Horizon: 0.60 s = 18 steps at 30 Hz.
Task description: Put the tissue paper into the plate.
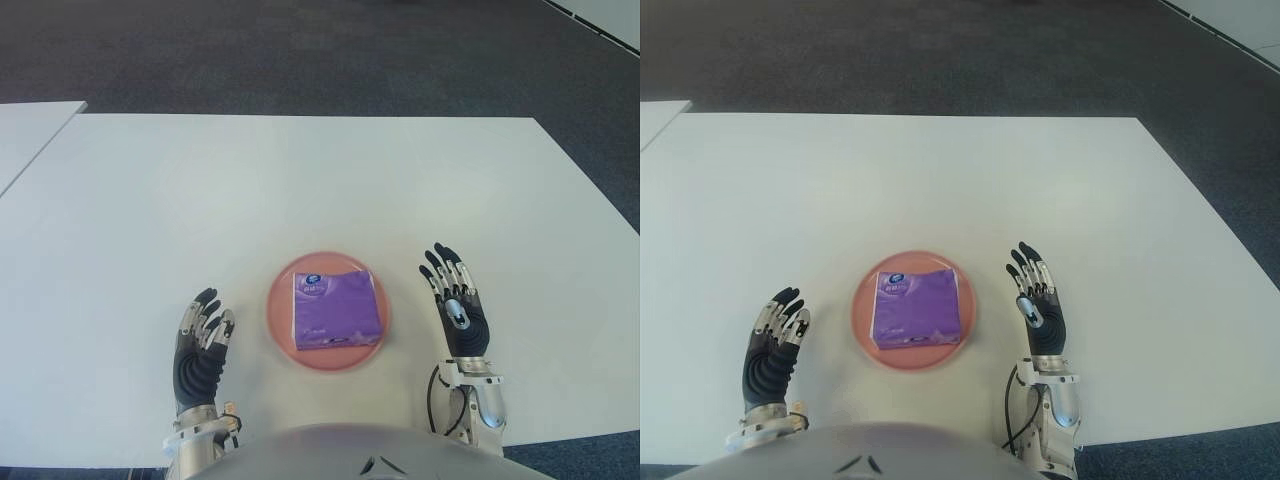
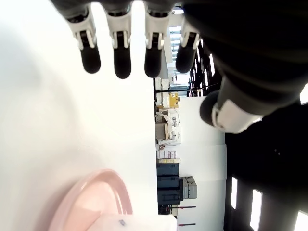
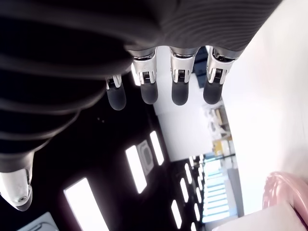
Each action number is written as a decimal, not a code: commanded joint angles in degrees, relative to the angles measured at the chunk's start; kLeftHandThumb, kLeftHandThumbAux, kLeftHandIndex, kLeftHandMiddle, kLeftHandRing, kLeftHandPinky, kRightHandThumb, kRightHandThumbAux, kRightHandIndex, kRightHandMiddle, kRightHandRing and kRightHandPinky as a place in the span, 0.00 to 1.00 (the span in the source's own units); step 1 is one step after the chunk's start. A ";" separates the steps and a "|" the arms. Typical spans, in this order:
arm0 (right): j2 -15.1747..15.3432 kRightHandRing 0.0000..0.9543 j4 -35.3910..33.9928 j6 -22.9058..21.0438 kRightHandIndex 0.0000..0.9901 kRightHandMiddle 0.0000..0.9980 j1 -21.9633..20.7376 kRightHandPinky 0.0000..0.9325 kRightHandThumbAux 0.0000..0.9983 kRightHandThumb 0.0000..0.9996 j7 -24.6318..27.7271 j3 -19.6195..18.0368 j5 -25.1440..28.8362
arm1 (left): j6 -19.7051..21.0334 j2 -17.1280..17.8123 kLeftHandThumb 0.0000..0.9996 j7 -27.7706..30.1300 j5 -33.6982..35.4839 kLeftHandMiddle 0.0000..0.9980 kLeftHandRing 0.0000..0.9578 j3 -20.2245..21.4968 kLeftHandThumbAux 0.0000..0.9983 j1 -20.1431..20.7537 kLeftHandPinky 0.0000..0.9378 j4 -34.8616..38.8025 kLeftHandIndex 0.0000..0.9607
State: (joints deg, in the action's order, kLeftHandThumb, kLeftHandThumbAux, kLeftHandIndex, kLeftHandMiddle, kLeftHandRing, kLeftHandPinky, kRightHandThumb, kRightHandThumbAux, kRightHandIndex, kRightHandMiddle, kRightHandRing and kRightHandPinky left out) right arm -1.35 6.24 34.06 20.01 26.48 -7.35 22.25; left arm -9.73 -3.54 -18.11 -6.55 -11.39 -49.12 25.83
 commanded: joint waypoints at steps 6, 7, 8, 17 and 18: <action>0.94 0.08 -0.44 -0.97 0.12 0.09 0.14 0.13 0.52 0.36 0.33 -0.59 1.49 | 4.45 -2.14 0.07 1.66 1.13 0.13 0.14 -4.45 0.57 -0.08 0.18 1.63 0.11; 0.08 0.08 -5.87 -3.99 0.12 0.09 1.03 0.13 0.52 0.36 -0.81 2.23 1.90 | 4.66 -2.23 0.07 1.57 0.97 0.13 0.14 -4.96 0.57 -0.08 0.18 1.63 0.11; -0.52 0.08 -10.00 -6.31 0.16 0.10 1.69 0.14 0.50 0.42 -1.70 4.34 2.23 | 4.86 -2.29 0.07 1.48 0.84 0.13 0.14 -5.34 0.57 -0.07 0.18 1.67 0.11; -1.67 0.09 -18.51 -11.15 0.43 0.12 4.80 0.12 0.68 0.72 -4.02 9.26 2.42 | 5.11 -3.10 0.06 0.71 1.08 0.15 0.16 -6.95 0.58 2.55 0.19 -0.61 0.13; -1.95 0.08 -17.64 -10.44 0.43 0.12 4.98 0.12 0.68 0.73 -3.78 9.32 2.22 | 5.15 -3.19 0.05 0.71 1.31 0.15 0.16 -6.80 0.58 3.25 0.20 -1.05 0.13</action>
State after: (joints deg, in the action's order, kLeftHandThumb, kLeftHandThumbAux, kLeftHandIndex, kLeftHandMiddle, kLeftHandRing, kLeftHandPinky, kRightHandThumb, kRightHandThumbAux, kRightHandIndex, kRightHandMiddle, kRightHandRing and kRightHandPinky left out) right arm -2.80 -12.76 23.80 23.15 23.30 1.78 24.71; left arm -5.40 -1.99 -16.87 -5.57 -14.14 -47.99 26.40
